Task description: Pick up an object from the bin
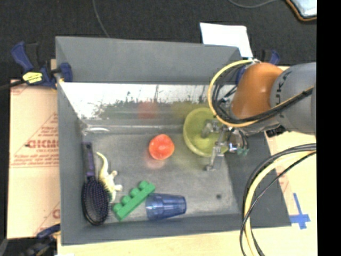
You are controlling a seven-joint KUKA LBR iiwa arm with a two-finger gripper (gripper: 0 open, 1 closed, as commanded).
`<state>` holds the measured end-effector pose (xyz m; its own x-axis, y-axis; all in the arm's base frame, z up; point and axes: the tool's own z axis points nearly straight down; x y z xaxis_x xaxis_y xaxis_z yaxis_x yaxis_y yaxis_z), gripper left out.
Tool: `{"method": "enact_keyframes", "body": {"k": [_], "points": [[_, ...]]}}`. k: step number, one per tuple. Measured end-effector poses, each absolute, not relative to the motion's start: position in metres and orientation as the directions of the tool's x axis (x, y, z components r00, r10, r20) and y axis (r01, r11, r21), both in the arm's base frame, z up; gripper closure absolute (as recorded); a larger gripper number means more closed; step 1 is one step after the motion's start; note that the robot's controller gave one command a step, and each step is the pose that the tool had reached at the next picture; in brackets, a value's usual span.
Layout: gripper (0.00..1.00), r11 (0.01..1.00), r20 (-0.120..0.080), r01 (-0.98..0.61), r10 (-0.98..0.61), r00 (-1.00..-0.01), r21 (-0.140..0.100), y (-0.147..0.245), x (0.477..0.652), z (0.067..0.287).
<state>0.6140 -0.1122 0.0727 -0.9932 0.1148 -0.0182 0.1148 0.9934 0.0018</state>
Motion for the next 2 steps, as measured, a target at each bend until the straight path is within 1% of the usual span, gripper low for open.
{"method": "enact_keyframes", "body": {"k": [1, 2], "points": [[1.00, 0.999, 0.026, -0.040, -0.040, -0.999, -0.001, -0.1083, 0.6219, 0.0722], [1.00, 0.999, 0.026, -0.039, -0.039, -0.999, 0.000, -0.1084, 0.6219, 0.0723]]}}
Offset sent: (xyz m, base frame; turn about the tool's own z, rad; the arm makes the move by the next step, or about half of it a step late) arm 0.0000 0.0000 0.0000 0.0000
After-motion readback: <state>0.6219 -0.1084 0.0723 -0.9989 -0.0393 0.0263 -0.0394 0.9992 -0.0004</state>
